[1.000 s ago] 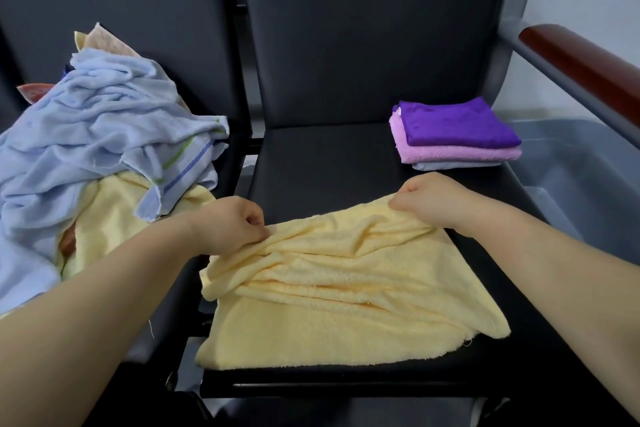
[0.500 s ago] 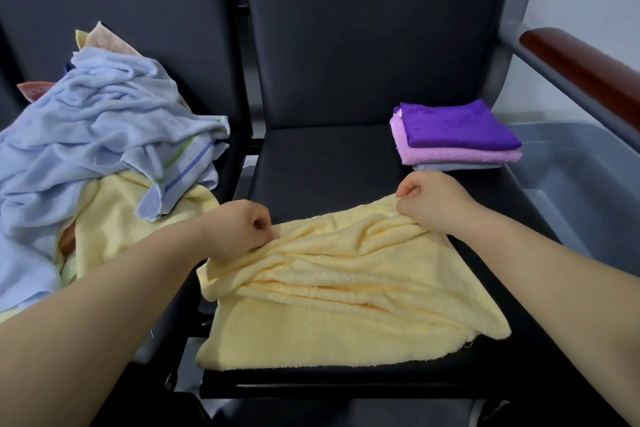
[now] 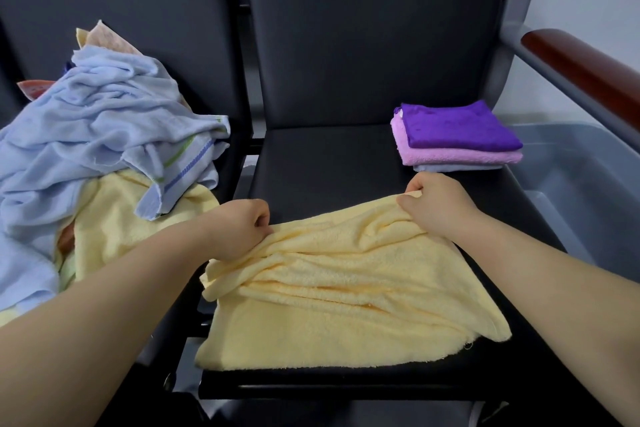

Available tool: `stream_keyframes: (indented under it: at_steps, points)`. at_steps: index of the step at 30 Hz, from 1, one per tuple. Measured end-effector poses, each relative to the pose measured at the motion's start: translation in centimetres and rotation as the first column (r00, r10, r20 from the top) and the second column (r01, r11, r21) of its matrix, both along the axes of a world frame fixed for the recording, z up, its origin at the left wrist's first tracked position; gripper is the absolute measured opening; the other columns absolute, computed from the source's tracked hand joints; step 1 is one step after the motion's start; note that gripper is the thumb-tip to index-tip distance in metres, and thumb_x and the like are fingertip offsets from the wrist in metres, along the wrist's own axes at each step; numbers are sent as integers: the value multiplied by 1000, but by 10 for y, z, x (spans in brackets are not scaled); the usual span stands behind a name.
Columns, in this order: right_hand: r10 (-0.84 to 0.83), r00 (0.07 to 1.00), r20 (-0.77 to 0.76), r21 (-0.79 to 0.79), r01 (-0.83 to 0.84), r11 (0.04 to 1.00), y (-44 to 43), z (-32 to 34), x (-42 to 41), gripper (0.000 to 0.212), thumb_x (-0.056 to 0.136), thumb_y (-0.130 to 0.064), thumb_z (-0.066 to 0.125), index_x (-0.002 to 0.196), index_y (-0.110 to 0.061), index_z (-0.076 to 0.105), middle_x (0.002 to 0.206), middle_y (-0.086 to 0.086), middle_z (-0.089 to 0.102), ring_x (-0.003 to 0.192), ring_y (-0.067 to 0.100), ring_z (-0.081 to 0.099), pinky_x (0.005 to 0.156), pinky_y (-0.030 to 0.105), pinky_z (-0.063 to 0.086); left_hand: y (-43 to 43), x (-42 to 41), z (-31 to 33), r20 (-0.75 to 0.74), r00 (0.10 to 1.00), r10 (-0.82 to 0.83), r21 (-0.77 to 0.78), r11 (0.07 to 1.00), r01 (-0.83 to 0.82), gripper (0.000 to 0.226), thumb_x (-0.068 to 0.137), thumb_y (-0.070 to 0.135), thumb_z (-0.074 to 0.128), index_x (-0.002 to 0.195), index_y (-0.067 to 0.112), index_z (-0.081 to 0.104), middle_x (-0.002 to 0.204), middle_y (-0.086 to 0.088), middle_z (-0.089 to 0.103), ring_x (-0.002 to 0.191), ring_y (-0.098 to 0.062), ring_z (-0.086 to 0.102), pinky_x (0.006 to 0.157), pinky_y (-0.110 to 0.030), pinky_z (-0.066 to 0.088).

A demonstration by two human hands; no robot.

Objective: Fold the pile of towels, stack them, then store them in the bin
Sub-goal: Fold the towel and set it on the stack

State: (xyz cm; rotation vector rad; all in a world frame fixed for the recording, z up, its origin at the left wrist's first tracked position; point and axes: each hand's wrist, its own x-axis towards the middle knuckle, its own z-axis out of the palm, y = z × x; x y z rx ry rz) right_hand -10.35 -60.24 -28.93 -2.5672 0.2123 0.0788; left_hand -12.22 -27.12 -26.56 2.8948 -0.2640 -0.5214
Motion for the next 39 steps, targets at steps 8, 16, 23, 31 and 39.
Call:
stream_keyframes:
  at_steps: [8,16,23,31,39]
  points:
    - [37,995,-95,-88,-46,995,6,9,-1,11,92,-28,63,101,-22,64,102,-4,66,87,14,59,68,32,46,-1,-1,4,-34,999,-19,61,998,21,20,100,45,55,96,26,55,101,6,52,84,-14,59,71,-26,46]
    - [45,998,-52,-91,-50,995,5,7,-3,12,95,-24,59,87,-16,53,84,1,56,71,16,49,61,32,38,7,2,11,68,997,-38,-42,998,41,20,103,33,51,87,23,45,79,2,56,69,-14,47,63,-29,39]
    - [110,993,-38,-127,-114,985,1,0,-3,11,99,-25,52,108,-29,56,103,-9,57,84,9,54,63,31,43,18,8,26,135,991,-18,-75,997,28,19,102,47,51,91,33,58,81,6,66,78,-13,62,77,-39,54]
    - [97,994,-43,-148,-102,984,1,-3,-1,10,99,-25,51,105,-27,59,102,-7,59,82,10,54,61,31,40,21,11,22,50,998,-31,-34,999,32,24,95,58,59,87,35,61,83,10,66,80,-10,62,75,-32,53]
    - [97,994,-48,-156,-104,982,3,-1,-3,5,99,-24,50,101,-24,55,96,-5,57,80,13,55,61,32,39,25,13,19,-33,999,-9,73,997,11,21,91,53,65,87,32,65,91,10,65,87,-9,60,83,-34,55]
